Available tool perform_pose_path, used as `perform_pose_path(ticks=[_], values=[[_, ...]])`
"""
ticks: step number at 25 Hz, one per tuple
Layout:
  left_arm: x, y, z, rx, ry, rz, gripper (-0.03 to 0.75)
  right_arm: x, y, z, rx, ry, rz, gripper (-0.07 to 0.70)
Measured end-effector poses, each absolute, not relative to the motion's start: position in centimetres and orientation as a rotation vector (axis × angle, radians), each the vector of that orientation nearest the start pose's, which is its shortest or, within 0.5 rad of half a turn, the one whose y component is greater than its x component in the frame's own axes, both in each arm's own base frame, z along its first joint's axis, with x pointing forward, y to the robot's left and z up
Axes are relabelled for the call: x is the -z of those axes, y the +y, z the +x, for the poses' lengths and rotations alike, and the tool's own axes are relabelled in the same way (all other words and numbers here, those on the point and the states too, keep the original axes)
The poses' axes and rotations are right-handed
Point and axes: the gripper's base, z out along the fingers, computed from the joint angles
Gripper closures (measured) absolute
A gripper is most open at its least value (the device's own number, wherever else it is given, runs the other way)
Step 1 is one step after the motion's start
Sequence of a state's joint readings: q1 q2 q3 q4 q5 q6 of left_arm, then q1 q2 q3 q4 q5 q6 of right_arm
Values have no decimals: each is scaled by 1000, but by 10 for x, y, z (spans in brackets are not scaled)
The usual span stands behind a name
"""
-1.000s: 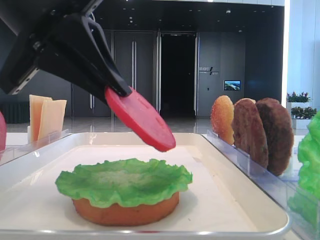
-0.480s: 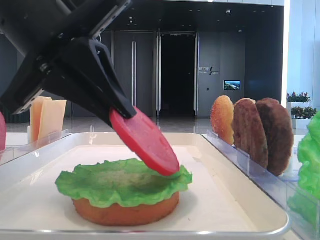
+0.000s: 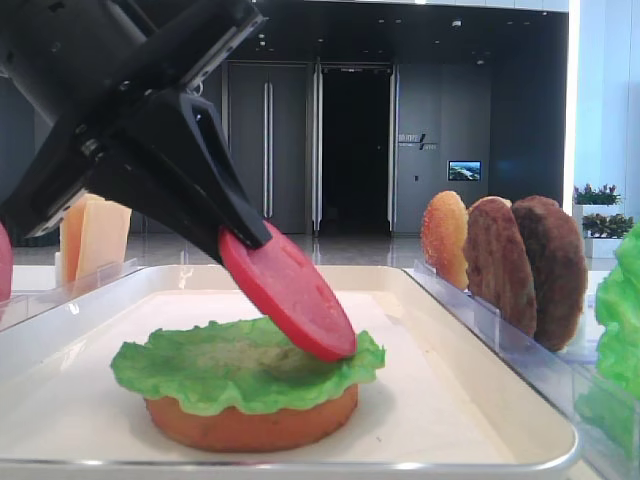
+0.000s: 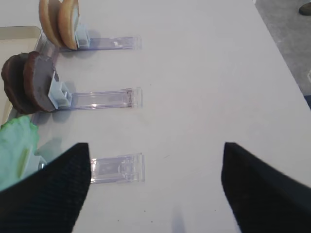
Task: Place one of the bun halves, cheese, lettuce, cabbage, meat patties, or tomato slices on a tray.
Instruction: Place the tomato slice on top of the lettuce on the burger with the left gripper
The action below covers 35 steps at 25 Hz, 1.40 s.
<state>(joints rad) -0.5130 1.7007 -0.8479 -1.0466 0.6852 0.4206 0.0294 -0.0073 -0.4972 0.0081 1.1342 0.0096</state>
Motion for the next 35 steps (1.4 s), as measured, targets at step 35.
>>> perform_pose_path(ticks=[35], values=[[-169,-190,240,1008,2878,183,670,-271,0,-9,-33,2113,-22,76]])
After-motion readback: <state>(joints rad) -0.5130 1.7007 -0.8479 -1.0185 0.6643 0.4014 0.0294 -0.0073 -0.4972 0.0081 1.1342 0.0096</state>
